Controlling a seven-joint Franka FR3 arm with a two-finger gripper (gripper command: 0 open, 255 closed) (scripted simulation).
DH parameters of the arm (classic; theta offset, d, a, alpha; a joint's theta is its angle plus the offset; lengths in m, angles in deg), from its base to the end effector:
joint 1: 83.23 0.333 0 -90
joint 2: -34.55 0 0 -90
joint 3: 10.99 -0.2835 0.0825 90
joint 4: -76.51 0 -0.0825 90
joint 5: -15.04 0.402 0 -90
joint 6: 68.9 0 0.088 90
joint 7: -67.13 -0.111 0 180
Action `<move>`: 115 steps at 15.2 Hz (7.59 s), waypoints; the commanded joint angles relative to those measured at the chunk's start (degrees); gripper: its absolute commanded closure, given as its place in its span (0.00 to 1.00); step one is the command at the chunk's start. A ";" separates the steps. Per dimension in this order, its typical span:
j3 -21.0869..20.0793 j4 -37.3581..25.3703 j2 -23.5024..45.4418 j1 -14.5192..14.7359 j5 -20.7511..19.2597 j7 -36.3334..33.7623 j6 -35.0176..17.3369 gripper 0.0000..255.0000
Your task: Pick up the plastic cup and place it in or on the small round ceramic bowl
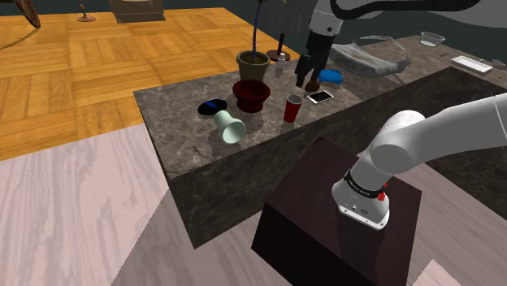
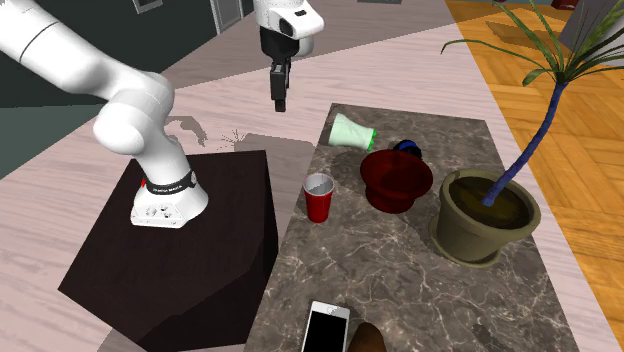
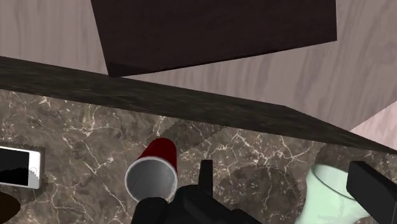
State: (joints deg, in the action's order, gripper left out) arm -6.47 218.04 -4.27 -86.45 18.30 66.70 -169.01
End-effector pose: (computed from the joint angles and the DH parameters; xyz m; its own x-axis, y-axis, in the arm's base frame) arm 0.3771 -0.0467 0.4824 0.9900 -0.1323 -0.0484 -0.1367 -0.9851 -0.1043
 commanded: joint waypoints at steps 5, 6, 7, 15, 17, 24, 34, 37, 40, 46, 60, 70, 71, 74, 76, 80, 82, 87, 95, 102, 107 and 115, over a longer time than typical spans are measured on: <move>5.06 1.97 6.95 -2.56 -2.53 5.33 -9.40 0.00; 5.92 2.08 8.36 -2.92 -2.81 6.22 -10.99 0.00; 6.78 2.11 9.83 -3.26 -3.03 7.13 -12.56 0.00; 13.64 -0.37 23.76 -5.13 -2.22 15.24 -24.40 0.00; 14.38 -0.52 25.95 -5.22 -1.57 16.44 -26.42 0.00; 14.63 2.00 29.18 -4.70 -0.09 17.52 -31.99 0.00; 14.62 1.99 29.18 -4.70 -0.09 17.51 -31.98 1.00; 14.62 1.99 29.18 -4.70 -0.09 17.51 -31.98 1.00; 14.63 1.99 29.18 -4.70 -0.09 17.52 -31.98 1.00; 14.32 0.69 26.98 -4.93 -1.07 16.54 -28.61 1.00; 13.21 -5.47 21.25 -5.39 -2.95 14.20 -17.02 1.00; 12.52 -11.28 18.97 -5.42 -3.40 13.16 -9.03 1.00; 12.46 -11.92 18.82 -5.42 -3.42 13.08 -8.25 1.00; 12.29 -13.91 18.45 -5.38 -3.45 12.85 -5.91 1.00; 11.95 -16.26 20.22 -4.84 -2.82 12.33 -5.30 1.00; 10.85 -24.77 27.66 -2.98 -0.42 10.58 -4.13 1.00; 10.38 -29.46 31.48 -2.25 0.69 9.78 -3.21 1.00; 9.32 -42.77 41.55 -0.99 3.27 7.84 0.17 1.00; 8.32 -56.40 52.47 -0.52 5.63 6.05 2.98 1.00; 8.22 -50.88 52.37 -0.30 5.74 6.59 -2.41 1.00; 8.14 -47.50 52.71 -0.21 5.95 7.03 -6.10 1.00; 8.01 -43.68 53.61 -0.15 6.39 7.67 -10.76 1.00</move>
State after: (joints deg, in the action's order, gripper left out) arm 1.56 174.22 49.30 -86.63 24.67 74.37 -179.54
